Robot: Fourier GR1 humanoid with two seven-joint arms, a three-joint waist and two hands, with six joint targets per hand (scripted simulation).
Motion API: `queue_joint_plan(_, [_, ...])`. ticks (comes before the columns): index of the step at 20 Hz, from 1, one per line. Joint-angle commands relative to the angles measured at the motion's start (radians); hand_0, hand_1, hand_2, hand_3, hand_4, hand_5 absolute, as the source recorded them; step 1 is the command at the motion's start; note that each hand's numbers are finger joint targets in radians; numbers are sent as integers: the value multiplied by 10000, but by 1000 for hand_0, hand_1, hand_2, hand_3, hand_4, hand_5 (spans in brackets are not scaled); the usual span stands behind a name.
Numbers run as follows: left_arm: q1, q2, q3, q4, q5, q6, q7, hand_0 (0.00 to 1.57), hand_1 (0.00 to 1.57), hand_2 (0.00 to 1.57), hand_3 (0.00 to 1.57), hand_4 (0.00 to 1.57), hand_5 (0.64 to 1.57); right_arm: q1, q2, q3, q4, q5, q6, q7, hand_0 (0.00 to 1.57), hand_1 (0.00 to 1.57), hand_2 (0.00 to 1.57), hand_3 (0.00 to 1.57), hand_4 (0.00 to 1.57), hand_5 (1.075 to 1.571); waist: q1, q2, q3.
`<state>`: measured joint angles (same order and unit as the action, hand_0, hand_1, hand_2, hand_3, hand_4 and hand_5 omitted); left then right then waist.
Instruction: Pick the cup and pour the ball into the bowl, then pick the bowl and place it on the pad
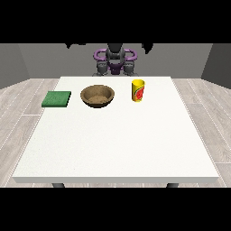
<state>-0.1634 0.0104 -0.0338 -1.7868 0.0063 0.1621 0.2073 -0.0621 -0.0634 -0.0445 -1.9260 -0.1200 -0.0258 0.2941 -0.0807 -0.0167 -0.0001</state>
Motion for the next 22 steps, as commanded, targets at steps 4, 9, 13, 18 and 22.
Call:
queue_joint_plan(4, [-842,509,815,1777,-122,-415,-2690,0,0,0,0,551,1487,-714,-69,-547,827,-246,318,-1646,0,0,0,0,691,1543,-62,2057,-1])
queue_joint_plan(9, [-577,470,966,3428,97,-920,-4407,0,0,0,0,360,1483,-709,-462,-1199,1471,-602,911,-2883,0,0,0,0,681,1551,-149,2484,-1])
queue_joint_plan(13, [-547,556,1046,4972,12,-1261,-5209,0,0,0,0,41,1457,-917,-1121,-1884,1927,-1282,1268,-2106,0,0,0,0,671,1560,-109,2077,-1])
queue_joint_plan(18, [-1609,848,1723,7037,148,-1353,-6230,0,0,0,0,108,1436,-951,-1350,-2030,2514,-1465,1651,-2347,0,0,0,0,665,1559,-293,2002,-3])
queue_joint_plan(22, [-1802,219,1275,7944,-212,-912,-6458,0,0,0,0,203,1429,-486,-1004,-1801,3467,-1089,1845,-3343,0,0,0,0,669,1562,-176,1516,0])
